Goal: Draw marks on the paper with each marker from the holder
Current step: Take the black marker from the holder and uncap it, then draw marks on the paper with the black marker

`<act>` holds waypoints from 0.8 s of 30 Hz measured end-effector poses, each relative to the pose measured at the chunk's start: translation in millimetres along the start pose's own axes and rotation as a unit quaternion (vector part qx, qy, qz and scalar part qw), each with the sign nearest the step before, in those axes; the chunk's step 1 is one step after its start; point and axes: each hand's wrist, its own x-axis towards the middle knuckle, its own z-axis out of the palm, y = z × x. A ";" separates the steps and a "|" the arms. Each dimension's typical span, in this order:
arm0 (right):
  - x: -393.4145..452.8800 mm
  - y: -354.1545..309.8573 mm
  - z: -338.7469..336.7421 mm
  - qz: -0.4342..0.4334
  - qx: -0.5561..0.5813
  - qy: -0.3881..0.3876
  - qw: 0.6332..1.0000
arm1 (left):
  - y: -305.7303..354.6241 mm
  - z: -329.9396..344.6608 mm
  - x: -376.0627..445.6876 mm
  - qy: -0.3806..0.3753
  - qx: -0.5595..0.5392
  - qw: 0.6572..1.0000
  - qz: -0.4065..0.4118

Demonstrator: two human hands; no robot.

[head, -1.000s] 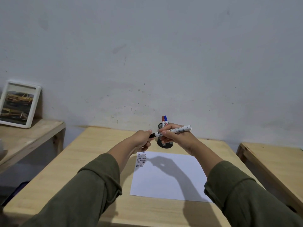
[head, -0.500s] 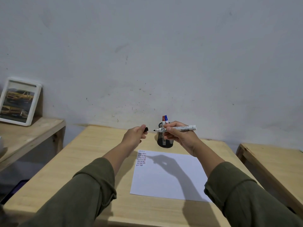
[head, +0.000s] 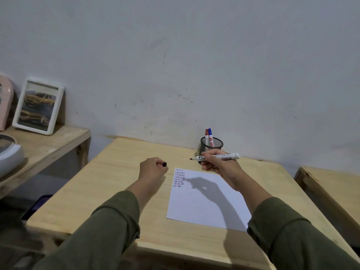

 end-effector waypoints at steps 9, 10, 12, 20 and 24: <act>-0.2 28.5 9.1 0.037 0.004 0.022 0.999 | -34.7 13.9 -0.9 -0.023 0.093 0.995 -0.011; -0.2 32.1 9.5 0.044 0.007 0.024 0.999 | -37.4 14.7 -1.5 -0.025 0.103 0.994 -0.002; -0.5 39.6 10.8 0.055 0.010 0.026 0.998 | -42.8 16.2 -2.3 -0.023 0.105 0.994 0.013; -3.9 64.1 25.1 0.068 -0.001 0.071 0.995 | -51.3 27.6 -27.7 0.001 0.275 0.961 0.021; -1.8 74.2 31.7 0.068 -0.029 0.103 0.992 | -53.3 26.9 -30.7 -0.008 0.273 0.962 0.023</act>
